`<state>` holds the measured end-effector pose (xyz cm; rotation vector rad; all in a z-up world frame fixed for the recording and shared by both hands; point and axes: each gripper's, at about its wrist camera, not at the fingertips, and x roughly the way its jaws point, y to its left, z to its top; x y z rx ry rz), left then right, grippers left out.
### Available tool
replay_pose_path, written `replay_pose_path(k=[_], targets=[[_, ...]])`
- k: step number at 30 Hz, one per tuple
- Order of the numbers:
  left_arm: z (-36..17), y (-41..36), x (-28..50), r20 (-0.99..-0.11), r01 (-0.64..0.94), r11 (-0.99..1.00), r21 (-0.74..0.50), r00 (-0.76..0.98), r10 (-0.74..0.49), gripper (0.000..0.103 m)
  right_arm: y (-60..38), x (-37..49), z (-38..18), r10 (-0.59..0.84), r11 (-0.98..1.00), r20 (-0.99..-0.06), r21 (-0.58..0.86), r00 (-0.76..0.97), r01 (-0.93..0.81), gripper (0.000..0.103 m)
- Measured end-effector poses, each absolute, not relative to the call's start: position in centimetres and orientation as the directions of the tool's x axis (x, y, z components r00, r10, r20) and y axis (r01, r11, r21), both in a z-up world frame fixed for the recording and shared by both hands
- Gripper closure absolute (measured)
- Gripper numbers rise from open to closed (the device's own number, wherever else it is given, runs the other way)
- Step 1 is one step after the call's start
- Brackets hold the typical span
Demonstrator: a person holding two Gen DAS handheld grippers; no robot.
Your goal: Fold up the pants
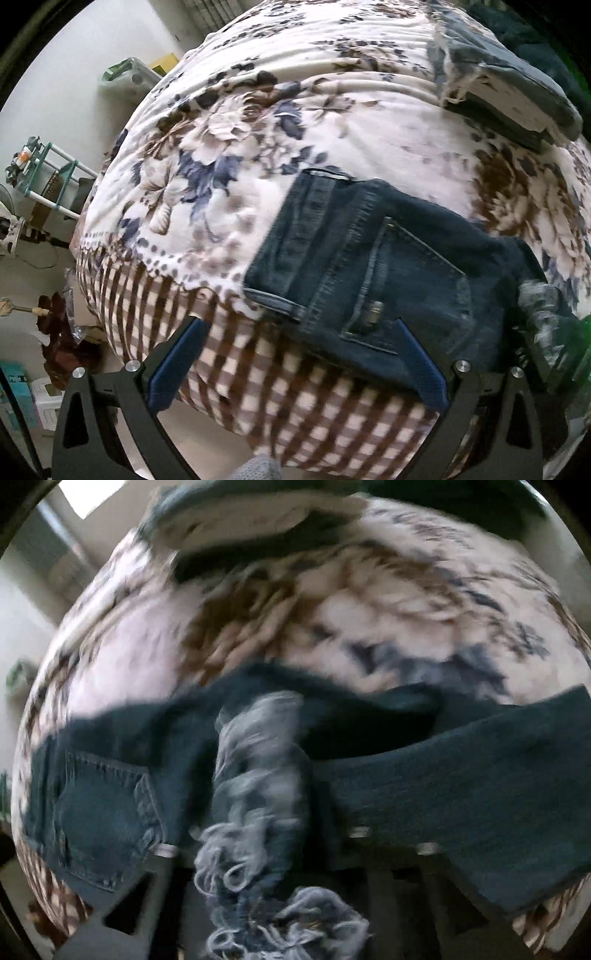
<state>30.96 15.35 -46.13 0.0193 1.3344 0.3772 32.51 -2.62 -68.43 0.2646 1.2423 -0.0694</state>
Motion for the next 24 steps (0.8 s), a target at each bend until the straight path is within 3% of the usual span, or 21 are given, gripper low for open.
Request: replay_pose_path(k=[1, 2, 3, 6, 9, 12, 16, 17, 18, 19, 20, 24], targets=[[-46.1, 15.5, 31.1, -0.945, -0.258, 0.941, 0.218, 0.184, 0.269, 0.0, -1.6, 32.8, -68.1, 0.149, 0.968, -0.943, 0.2, 0.297, 0.149, 0.018], [-46.1, 15.6, 31.3, -0.949, -0.26, 0.944, 0.201, 0.186, 0.253, 0.0, -1.2, 32.9, -67.8, 0.217, 0.96, -0.937, 0.256, 0.274, 0.117, 0.012], [-46.0, 15.5, 31.5, -0.952, -0.261, 0.947, 0.189, 0.188, 0.242, 0.0, -1.1, 32.7, -66.8, 0.317, 0.933, -0.914, 0.348, 0.254, 0.087, 0.012], [-45.6, 14.2, 32.5, -0.961, -0.246, 0.961, 0.128, 0.209, 0.181, 0.0, -3.7, 31.2, -63.2, 0.43, 0.878, -0.862, 0.469, 0.268, 0.1, 0.012], [-45.9, 11.4, 33.7, -0.97, -0.192, 0.98, 0.057, 0.224, 0.1, 0.0, -9.5, 29.1, -60.1, 0.374, 0.87, -0.877, 0.444, 0.3, 0.215, 0.012], [-48.1, 7.1, 35.0, -0.984, -0.093, 0.996, -0.013, 0.176, 0.003, 0.0, -17.9, 26.3, -58.8, 0.202, 0.853, -0.93, 0.321, 0.306, 0.412, 0.011], [-52.9, 1.5, 36.1, -0.997, 0.046, 0.999, -0.018, 0.079, -0.021, 0.002, -28.3, 23.7, -62.3, 0.127, 0.76, -0.968, 0.236, 0.218, 0.606, 0.011], [-54.1, 0.5, 36.2, -0.998, 0.07, 0.997, -0.009, 0.06, -0.013, 0.012, -29.7, 23.4, -64.1, 0.169, 0.739, -0.967, 0.254, 0.193, 0.624, 0.013], [-54.9, 0.0, 36.2, -0.999, 0.086, 0.996, -0.007, 0.047, -0.011, 0.018, -30.9, 23.0, -66.1, 0.24, 0.712, -0.956, 0.293, 0.17, 0.639, 0.016], [-55.8, -0.5, 36.0, -1.0, 0.102, 0.995, -0.005, 0.029, -0.008, 0.024, -31.8, 22.6, -68.4, 0.313, 0.683, -0.94, 0.323, 0.137, 0.655, 0.035], [-56.2, -0.7, 35.8, -0.999, 0.114, 0.993, 0.014, 0.033, 0.01, 0.024, -32.4, 22.2, -70.0, 0.355, 0.665, -0.926, 0.345, 0.125, 0.663, 0.041], [-57.4, -0.7, 34.6, -0.993, 0.172, 0.979, 0.107, 0.061, 0.097, 0.021, -33.8, 21.7, -72.4, 0.306, 0.724, -0.948, 0.289, 0.084, 0.626, 0.041]])
